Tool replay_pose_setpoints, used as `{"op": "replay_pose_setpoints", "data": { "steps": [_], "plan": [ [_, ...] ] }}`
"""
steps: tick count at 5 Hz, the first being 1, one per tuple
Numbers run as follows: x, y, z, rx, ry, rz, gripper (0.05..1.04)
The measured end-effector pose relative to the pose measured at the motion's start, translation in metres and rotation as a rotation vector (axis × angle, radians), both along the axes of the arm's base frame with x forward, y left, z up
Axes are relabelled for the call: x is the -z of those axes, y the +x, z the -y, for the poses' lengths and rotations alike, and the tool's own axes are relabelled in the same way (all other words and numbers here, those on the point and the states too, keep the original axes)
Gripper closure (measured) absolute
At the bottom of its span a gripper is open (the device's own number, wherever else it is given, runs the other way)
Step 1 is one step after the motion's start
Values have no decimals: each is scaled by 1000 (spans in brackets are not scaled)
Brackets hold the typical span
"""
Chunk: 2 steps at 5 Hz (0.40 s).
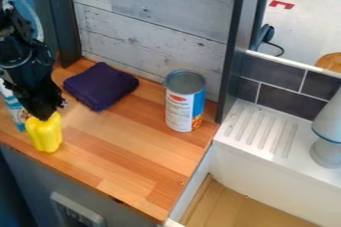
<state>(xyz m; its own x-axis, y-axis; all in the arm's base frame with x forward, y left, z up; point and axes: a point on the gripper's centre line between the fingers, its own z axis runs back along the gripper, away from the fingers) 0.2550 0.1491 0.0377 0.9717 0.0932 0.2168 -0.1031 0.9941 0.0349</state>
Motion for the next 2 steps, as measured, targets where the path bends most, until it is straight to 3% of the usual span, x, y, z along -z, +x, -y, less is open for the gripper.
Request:
{"op": "replay_pose_setpoints", "data": {
  "steps": [1, 2],
  "plan": [
    [-9, -5, 10, 25, -26, 15, 941],
    [-26, -10, 30, 81, -36, 68, 976]
  ]
}}
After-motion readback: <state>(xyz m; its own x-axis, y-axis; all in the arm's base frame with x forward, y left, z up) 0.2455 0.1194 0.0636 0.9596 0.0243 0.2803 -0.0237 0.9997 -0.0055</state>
